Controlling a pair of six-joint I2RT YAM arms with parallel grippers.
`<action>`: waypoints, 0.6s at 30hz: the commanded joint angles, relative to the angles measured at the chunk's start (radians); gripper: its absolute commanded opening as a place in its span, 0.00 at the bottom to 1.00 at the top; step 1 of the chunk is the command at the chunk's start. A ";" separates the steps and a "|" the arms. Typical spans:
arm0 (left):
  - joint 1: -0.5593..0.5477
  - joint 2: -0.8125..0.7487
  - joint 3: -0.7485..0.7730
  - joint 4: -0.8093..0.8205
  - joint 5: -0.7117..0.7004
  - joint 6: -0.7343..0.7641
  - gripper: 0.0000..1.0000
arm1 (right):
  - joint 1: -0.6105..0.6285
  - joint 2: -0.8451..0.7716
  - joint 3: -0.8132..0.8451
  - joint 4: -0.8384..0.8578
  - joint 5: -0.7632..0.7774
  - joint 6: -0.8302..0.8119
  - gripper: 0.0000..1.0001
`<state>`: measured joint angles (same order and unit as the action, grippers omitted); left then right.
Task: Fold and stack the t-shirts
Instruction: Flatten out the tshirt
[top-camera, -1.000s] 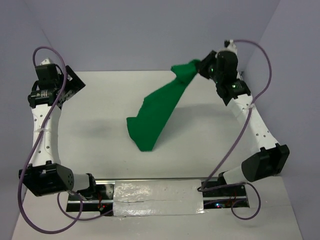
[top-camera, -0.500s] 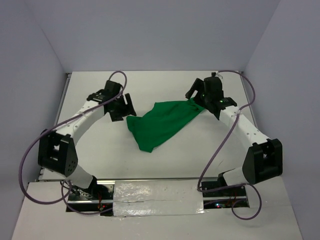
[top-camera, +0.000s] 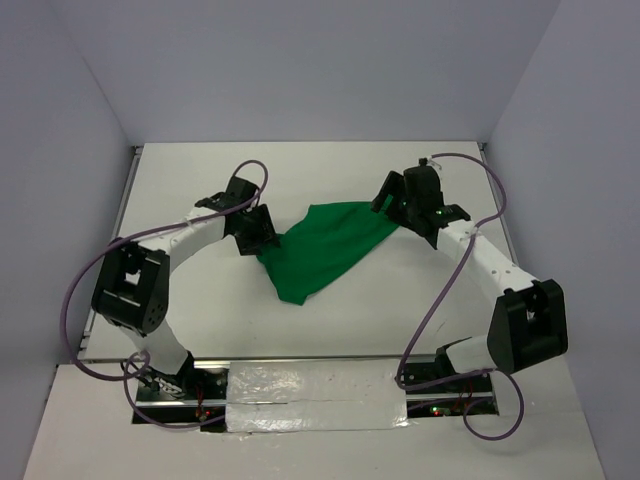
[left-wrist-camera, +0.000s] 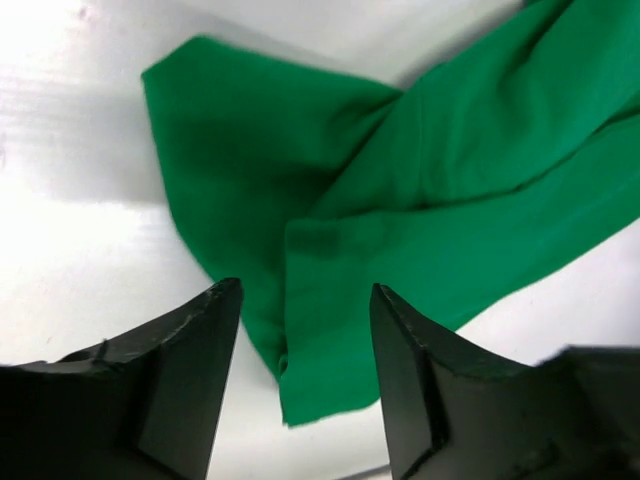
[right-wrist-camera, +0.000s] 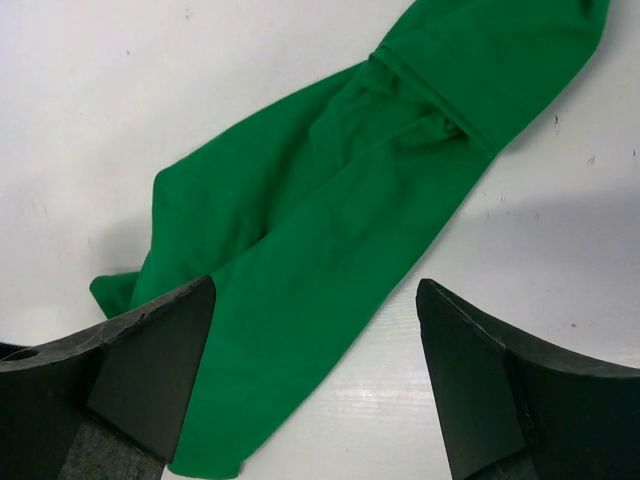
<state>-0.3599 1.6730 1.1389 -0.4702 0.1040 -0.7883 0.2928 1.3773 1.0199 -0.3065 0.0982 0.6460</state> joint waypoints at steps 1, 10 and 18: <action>-0.011 0.031 -0.001 0.093 -0.001 -0.025 0.66 | -0.003 -0.014 0.009 0.004 0.018 -0.003 0.89; -0.045 0.102 0.051 0.081 -0.027 -0.015 0.61 | -0.003 -0.014 0.009 -0.005 0.021 -0.002 0.89; -0.071 0.088 0.062 0.071 -0.033 -0.015 0.39 | -0.001 -0.008 0.019 -0.023 0.041 0.000 0.89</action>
<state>-0.4164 1.7741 1.1633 -0.4034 0.0803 -0.7929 0.2928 1.3773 1.0199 -0.3191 0.1093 0.6460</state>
